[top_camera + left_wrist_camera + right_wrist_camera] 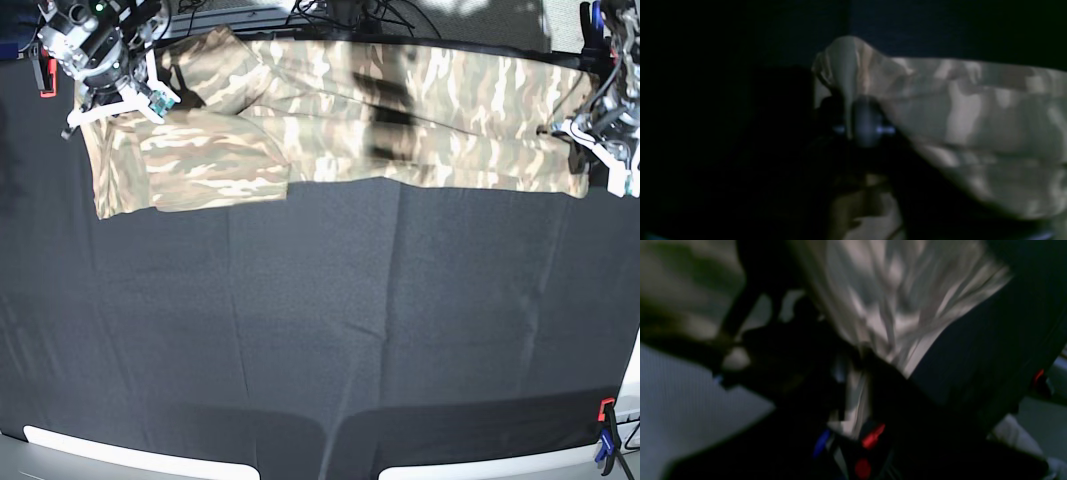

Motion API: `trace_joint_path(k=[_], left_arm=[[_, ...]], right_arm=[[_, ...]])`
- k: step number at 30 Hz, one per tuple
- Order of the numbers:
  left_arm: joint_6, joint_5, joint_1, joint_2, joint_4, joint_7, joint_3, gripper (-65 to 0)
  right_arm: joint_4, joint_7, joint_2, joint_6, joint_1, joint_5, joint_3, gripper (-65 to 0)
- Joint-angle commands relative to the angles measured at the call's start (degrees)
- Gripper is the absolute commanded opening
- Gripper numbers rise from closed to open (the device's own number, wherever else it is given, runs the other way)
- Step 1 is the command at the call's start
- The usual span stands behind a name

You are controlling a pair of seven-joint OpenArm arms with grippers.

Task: Layout the t-shirt on the table in an organized manner, then fold the t-shirt properly
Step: 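Fold the held edge inward over the shirt body with the right gripper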

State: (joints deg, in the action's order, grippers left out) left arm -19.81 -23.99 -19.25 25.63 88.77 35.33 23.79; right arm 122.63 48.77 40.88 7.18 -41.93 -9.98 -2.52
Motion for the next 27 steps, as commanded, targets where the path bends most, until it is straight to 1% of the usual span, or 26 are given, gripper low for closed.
trace_joint_path(k=[1,2,3,5,8,10,14,17,20,21,22,23,25,27], left_arm=[[0.1,0.0,0.3,2.2,1.0,-0.2,0.7,-39.4],[0.1,0.0,0.3,3.1,1.0,0.1,0.7,-34.3],[0.1,-0.1,0.3,4.0,1.0,0.7,0.7,-31.8],[0.1,-0.4,0.3,5.6,1.0,2.4,0.7,-31.5],[0.1,-4.0,0.3,6.9,1.0,2.6,0.7,-31.5],[0.1,-5.5,0.3,7.0,1.1,2.6,0.7,-31.5],[0.1,-5.8,0.4,7.0,1.4,2.6,0.9,-31.5],[0.1,-7.9,0.3,7.0,1.4,2.9,1.0,-31.5],[0.1,-11.8,0.3,6.9,1.4,3.2,1.0,-31.5],[0.1,-13.0,0.4,6.9,1.4,3.3,1.0,-31.5],[0.1,-14.1,0.4,6.9,1.4,3.3,1.0,-31.5],[0.1,-14.5,0.4,6.9,1.4,3.3,1.0,-31.5],[0.1,-14.6,0.4,6.9,1.4,3.3,1.0,-31.5],[0.1,-14.6,0.4,6.9,1.4,3.3,1.0,-31.5]], right_arm=[[0.9,-0.6,0.9,-0.8,-0.1,-0.1,0.6,-47.0],[0.9,-0.7,0.9,-0.8,0.0,-0.1,0.6,-44.6],[0.9,-0.8,0.9,-0.8,0.1,-0.3,0.7,-43.7],[0.9,-1.0,0.9,-0.8,0.8,-0.3,0.7,-43.7],[0.9,-1.5,0.9,-1.5,2.7,1.2,0.7,-43.7],[0.9,-1.6,0.9,-2.1,4.8,4.5,0.7,-43.7],[0.9,-1.6,0.9,-2.1,8.7,10.6,0.7,-43.7],[0.8,-1.6,0.8,-2.1,10.7,12.2,0.7,-43.8],[0.8,-1.7,0.7,-2.1,11.5,12.4,0.7,-43.8],[0.8,-2.2,0.7,-2.1,11.5,13.7,0.7,-43.8],[0.8,-2.6,0.5,-1.6,11.4,16.3,0.7,-43.8],[0.9,-2.8,0.1,0.2,11.4,18.6,0.6,-43.8],[0.9,-3.8,-1.9,4.1,11.4,21.6,0.6,-43.8],[1.2,-5.0,-4.2,4.9,11.4,24.9,0.6,-43.8]])
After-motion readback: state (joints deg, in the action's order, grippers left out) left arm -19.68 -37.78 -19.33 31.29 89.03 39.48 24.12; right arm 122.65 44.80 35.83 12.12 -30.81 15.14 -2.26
